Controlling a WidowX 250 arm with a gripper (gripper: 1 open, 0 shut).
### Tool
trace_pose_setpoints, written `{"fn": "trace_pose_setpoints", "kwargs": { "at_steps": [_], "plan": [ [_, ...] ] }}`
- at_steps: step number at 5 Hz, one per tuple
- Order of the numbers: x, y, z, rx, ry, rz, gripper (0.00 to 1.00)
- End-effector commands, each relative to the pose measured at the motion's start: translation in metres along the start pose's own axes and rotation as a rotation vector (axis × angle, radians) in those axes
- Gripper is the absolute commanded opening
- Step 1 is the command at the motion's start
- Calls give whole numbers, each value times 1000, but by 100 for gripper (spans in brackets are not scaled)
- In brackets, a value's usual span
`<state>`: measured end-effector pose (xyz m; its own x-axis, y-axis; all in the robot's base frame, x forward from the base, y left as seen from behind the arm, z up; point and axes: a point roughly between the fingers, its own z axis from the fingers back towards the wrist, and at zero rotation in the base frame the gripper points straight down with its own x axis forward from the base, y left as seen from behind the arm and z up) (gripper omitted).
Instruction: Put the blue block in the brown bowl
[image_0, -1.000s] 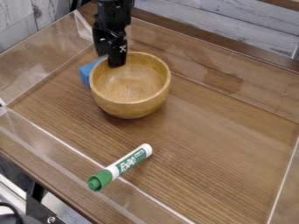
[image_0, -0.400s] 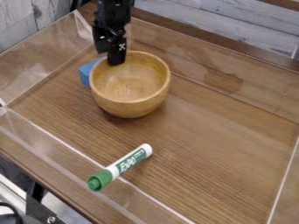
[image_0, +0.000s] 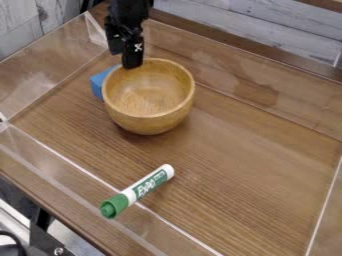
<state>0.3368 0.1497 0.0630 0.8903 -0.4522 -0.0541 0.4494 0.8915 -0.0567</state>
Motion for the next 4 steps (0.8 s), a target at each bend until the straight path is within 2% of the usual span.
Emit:
{"fn": "trace_pose_setpoints", "kwargs": {
  "at_steps": [1,4],
  "plan": [
    [0,12,39,97,-77,2,100],
    [-8,24,34,102,-86,-6,100]
  ]
}}
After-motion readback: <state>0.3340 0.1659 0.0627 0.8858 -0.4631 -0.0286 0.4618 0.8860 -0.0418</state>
